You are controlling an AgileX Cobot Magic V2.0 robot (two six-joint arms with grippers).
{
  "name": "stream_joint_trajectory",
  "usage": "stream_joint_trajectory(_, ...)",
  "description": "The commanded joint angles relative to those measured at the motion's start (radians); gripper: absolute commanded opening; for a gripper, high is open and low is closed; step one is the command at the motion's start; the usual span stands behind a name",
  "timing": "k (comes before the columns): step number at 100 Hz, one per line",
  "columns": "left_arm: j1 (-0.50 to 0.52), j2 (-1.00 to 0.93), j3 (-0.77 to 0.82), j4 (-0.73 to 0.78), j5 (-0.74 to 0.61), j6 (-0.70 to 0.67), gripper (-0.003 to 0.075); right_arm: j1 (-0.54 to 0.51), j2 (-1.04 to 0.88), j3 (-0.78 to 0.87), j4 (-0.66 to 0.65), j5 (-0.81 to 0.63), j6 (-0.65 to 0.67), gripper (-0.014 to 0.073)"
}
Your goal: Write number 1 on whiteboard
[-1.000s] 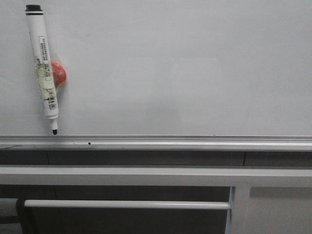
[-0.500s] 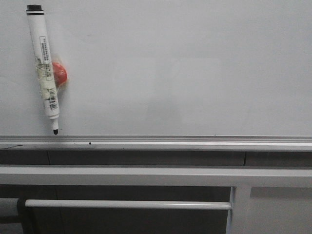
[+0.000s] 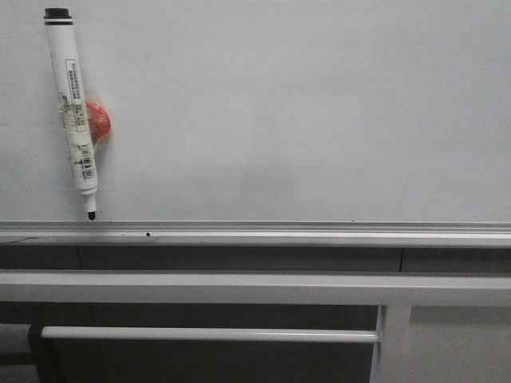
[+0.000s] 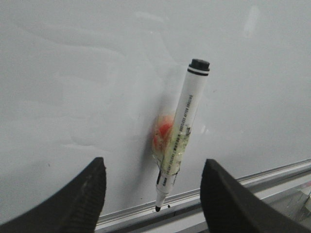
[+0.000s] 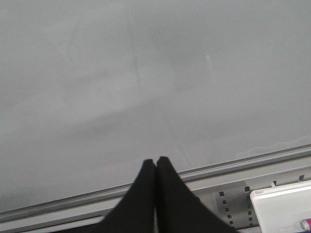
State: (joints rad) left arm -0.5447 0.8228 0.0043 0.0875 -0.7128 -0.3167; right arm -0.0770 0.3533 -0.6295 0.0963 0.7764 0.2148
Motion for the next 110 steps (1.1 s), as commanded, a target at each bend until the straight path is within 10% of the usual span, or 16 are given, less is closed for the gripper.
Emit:
stream_joint_trajectory(1, -0.014, 0.101, -0.010, 0.007, -0.189, -0.001, 0.0387, 0.002, 0.015, -0.033, 0.000, -0.069, -0.004, -0.0064)
stream_joint_trajectory(41, -0.229, 0.530, -0.014, -0.199, -0.617, 0.078, 0.0386, 0.002, 0.015, -0.033, 0.000, -0.069, -0.004, -0.0064)
stream_joint_trajectory(110, -0.299, 0.617, -0.143, -0.356, -0.627, 0.126, 0.0386, 0.002, 0.015, -0.033, 0.000, -0.068, -0.004, -0.0064)
